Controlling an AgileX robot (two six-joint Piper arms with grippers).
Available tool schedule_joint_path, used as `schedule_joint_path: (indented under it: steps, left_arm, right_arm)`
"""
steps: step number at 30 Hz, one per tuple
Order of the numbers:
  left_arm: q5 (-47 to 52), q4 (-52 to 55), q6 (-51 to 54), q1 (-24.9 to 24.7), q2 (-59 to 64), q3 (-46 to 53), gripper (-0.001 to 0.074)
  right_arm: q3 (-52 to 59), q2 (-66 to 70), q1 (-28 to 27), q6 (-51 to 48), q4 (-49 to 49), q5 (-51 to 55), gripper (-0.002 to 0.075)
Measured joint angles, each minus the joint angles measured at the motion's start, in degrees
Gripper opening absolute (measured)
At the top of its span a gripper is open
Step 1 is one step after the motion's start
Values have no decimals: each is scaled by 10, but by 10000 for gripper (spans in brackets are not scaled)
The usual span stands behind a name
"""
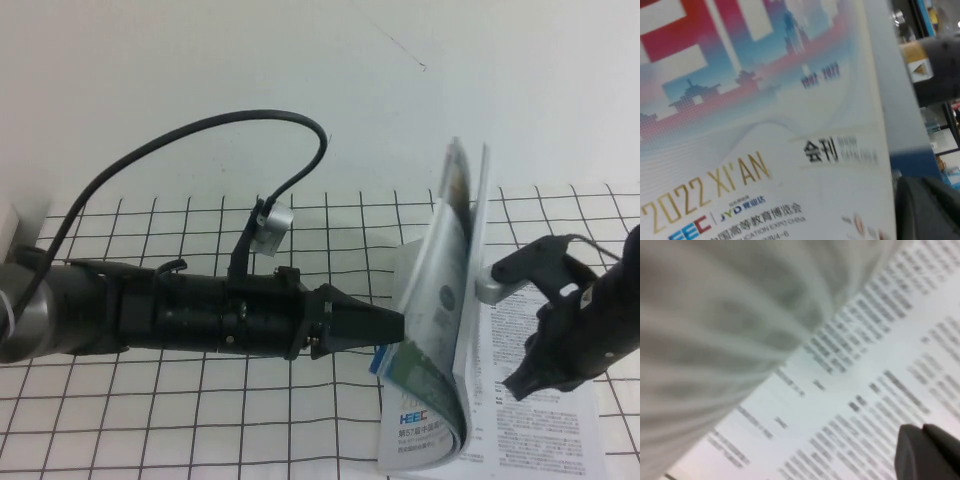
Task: Close book
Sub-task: 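Close the open booklet and leave it lying on the table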
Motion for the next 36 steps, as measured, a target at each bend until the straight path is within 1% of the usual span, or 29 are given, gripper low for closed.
schedule_joint_path:
  steps: [4,6,9,11,12,13,14,15,16,18,20,22,26,29,33,36]
  left_arm:
    - [3,6,3,0,0,0,-3]
    - [3,8,4,0,0,0,12]
    - [3,8,11,0,-3,0,95]
    - [2,8,14,0,-13,0,185]
    - [2,8,17,0,-18,0,216]
    - [2,8,22,0,-26,0,242]
    - [2,8,23,0,-34,0,251]
    - [2,8,24,0,-43,0,243]
    - [1,9,24,0,-54,0,218]
    - [-27,10,25,0,-85,0,145]
    - [-84,18,25,0,-124,0,64]
    - [-153,55,13,0,-165,0,29]
    - [-292,200,-57,0,-255,0,5]
    - [-353,338,-133,0,-324,0,2]
    - [-369,526,-272,0,-405,0,1]
    - [-354,666,-385,0,-453,1,1]
  right_arm:
    - [-5,-63,0,85,-126,54,-3]
    - [-14,-96,0,128,-197,97,-3]
    - [-32,-146,0,195,-283,152,-3]
    - [-42,-182,0,217,-324,176,-3]
    - [-47,-203,0,223,-341,185,-3]
    - [-48,-221,0,226,-354,190,-3]
    - [-51,-244,0,228,-362,196,-3]
    - [-52,-268,0,231,-366,198,-3]
    - [-52,-291,0,234,-368,201,-3]
    - [-52,-338,0,234,-369,204,-3]
    - [-52,-378,0,234,-371,207,-3]
    - [-52,-415,0,222,-368,210,-3]
    - [-49,-486,0,188,-345,218,-3]
    - [-27,-529,0,173,-318,220,-3]
    - [22,-592,0,162,-265,214,-3]
    - [73,-648,0,161,-237,196,-3]
